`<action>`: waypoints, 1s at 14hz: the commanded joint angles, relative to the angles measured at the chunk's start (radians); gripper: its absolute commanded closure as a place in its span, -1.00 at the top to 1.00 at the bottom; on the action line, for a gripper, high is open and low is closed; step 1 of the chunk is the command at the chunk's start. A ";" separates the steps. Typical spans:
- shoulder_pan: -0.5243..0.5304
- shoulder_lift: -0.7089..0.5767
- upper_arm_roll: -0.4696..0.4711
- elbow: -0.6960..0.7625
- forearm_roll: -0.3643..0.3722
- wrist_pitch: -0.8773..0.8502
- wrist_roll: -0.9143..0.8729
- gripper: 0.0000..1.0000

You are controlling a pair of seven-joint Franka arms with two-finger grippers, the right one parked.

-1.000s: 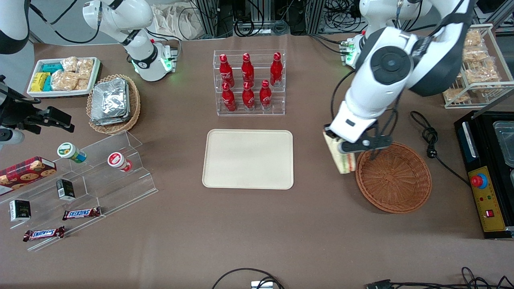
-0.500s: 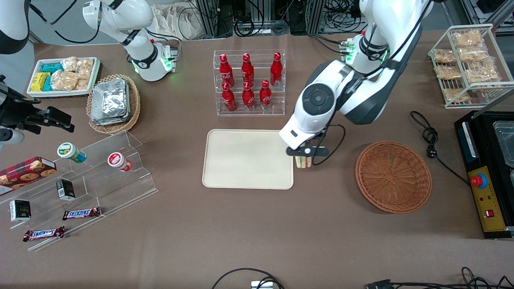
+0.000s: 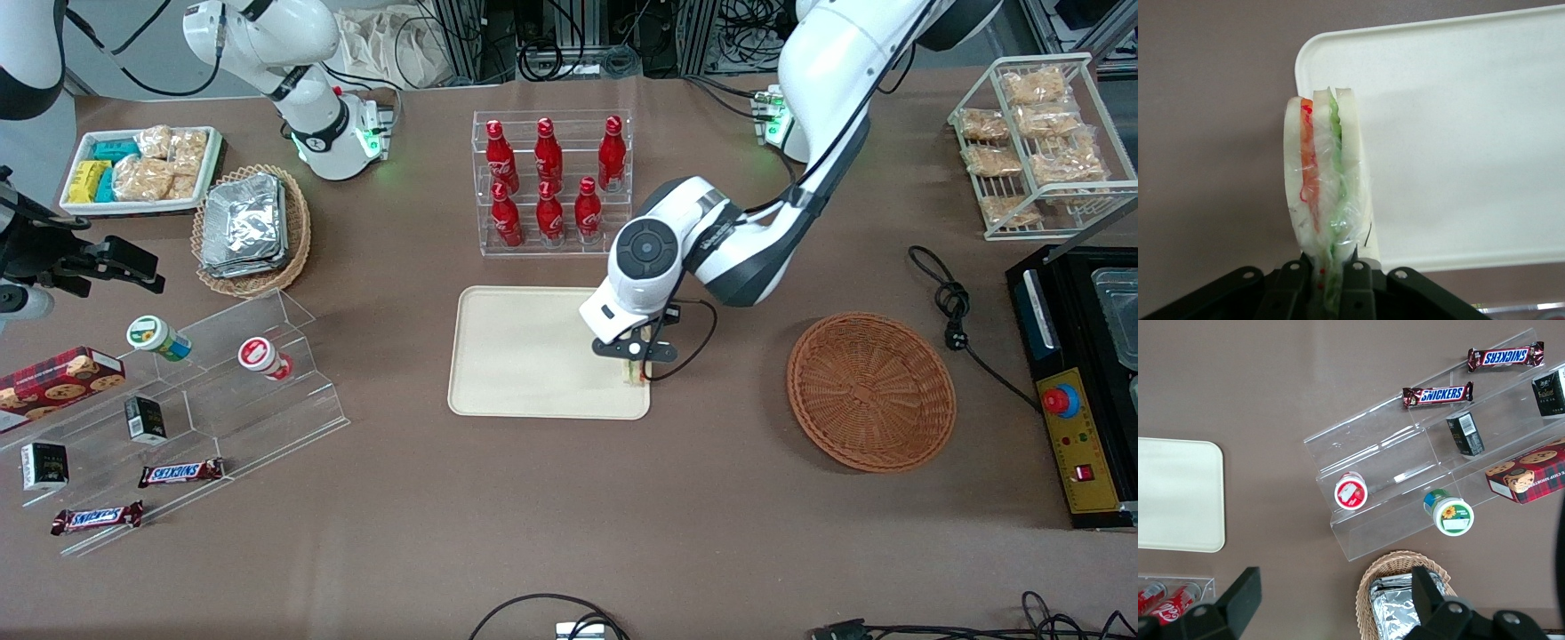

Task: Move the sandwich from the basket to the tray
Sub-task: 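Lower the sandwich onto the tray and open the left gripper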

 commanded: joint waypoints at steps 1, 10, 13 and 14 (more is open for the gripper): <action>-0.023 0.046 0.006 0.010 0.063 0.064 -0.057 -1.00; -0.029 0.070 0.006 -0.023 0.091 0.105 -0.064 0.31; -0.026 0.069 0.006 -0.024 0.091 0.105 -0.064 1.00; -0.023 0.064 0.006 -0.023 0.090 0.099 -0.064 1.00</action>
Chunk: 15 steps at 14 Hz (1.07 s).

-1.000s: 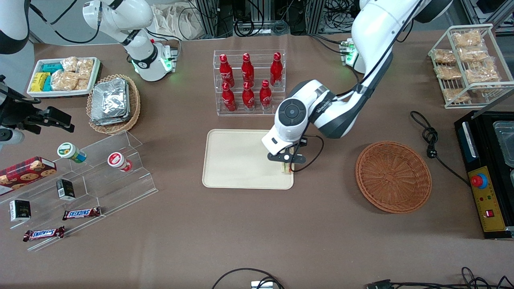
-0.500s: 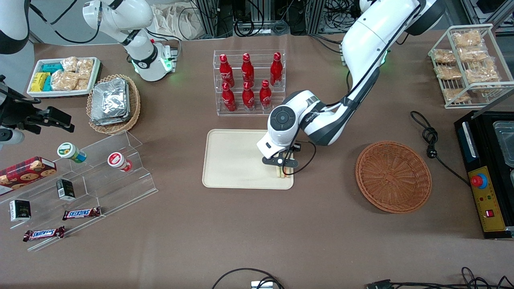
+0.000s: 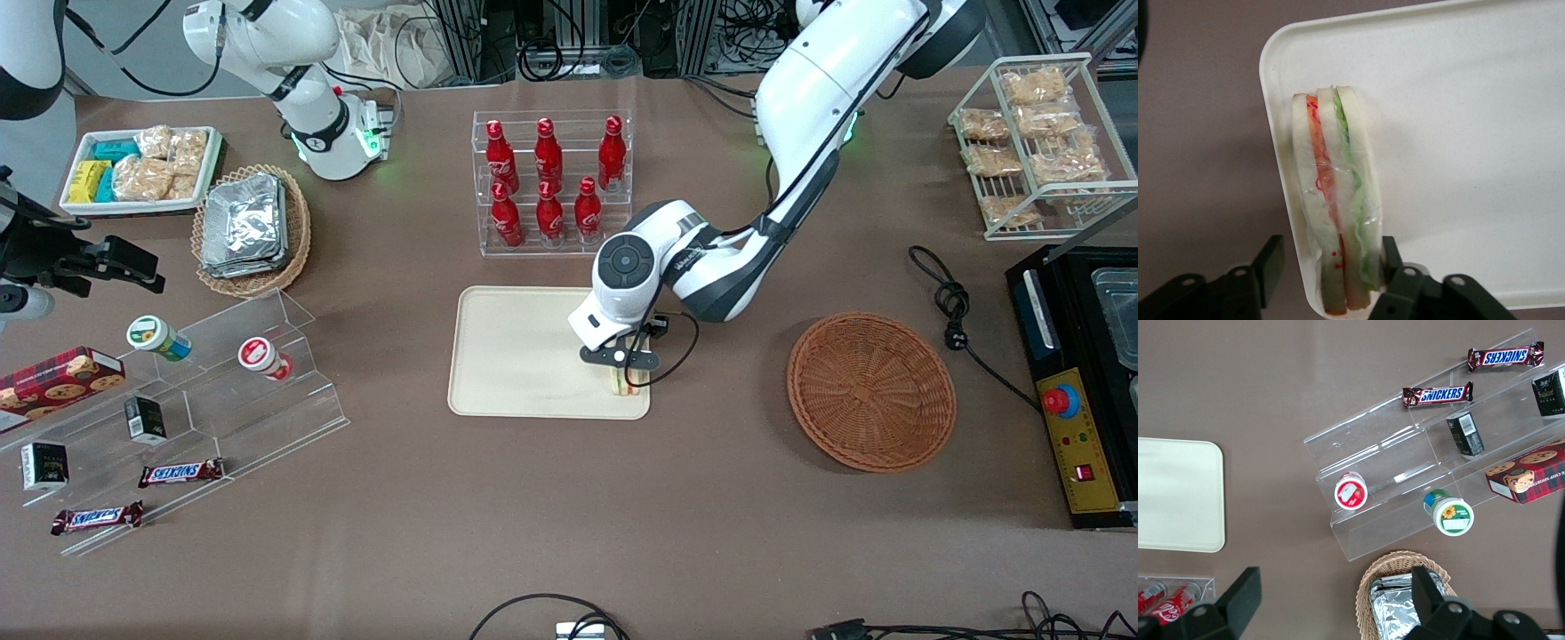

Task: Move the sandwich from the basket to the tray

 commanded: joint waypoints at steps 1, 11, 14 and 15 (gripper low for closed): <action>-0.001 -0.013 0.005 -0.006 0.020 0.007 -0.023 1.00; 0.164 -0.272 0.000 -0.005 -0.169 -0.155 -0.101 1.00; 0.282 -0.369 0.000 -0.005 -0.265 -0.240 0.043 1.00; 0.330 -0.392 0.000 -0.003 -0.284 -0.284 0.107 1.00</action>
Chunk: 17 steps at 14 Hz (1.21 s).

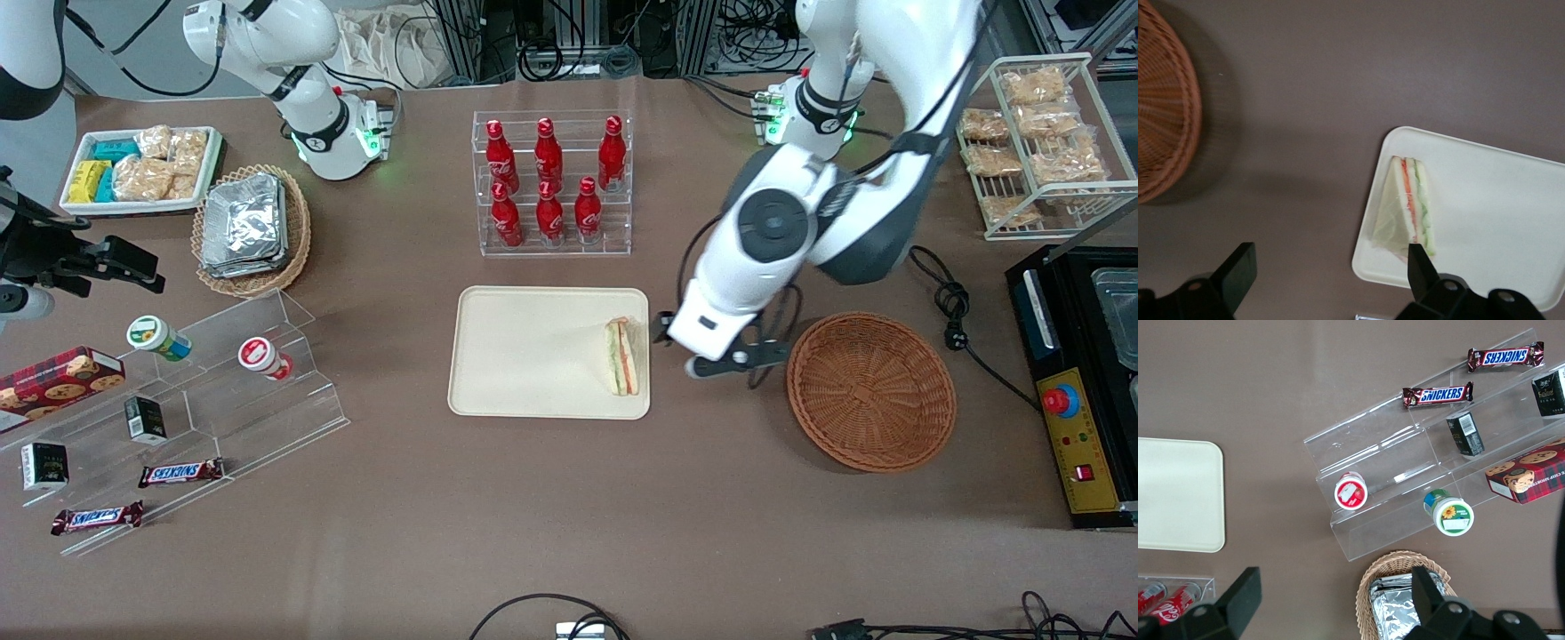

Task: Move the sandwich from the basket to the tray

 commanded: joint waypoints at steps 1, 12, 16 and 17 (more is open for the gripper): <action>0.126 -0.095 -0.006 -0.027 -0.079 -0.099 0.164 1.00; 0.154 -0.396 0.241 -0.178 -0.067 -0.186 0.529 1.00; 0.157 -0.401 0.245 -0.175 -0.041 -0.165 0.566 1.00; 0.157 -0.399 0.250 -0.166 -0.033 -0.168 0.568 1.00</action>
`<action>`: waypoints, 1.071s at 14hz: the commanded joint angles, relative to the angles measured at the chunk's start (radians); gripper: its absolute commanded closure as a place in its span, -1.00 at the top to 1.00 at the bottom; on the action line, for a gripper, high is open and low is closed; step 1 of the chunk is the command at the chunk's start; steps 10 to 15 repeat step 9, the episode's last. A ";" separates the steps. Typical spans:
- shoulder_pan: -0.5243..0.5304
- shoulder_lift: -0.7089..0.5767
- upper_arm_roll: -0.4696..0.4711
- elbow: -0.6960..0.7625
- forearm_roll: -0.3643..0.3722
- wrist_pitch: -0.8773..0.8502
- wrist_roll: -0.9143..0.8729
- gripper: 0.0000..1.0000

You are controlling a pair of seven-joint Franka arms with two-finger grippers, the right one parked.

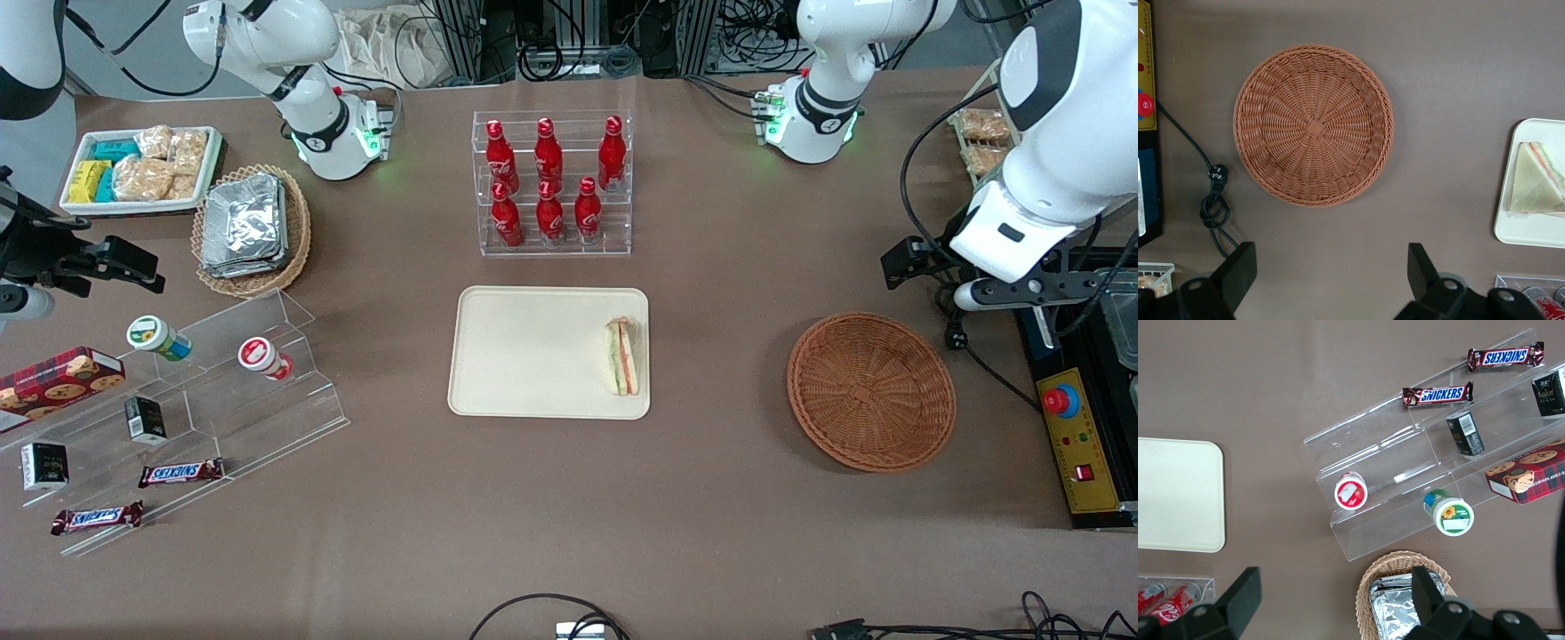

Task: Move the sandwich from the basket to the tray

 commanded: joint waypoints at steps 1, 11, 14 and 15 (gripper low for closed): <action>-0.011 -0.021 0.016 -0.002 0.048 0.006 0.020 1.00; 0.000 -0.002 0.016 0.122 0.032 -0.140 0.038 1.00; 0.000 -0.002 0.016 0.122 0.032 -0.140 0.038 1.00; 0.000 -0.002 0.016 0.122 0.032 -0.140 0.038 1.00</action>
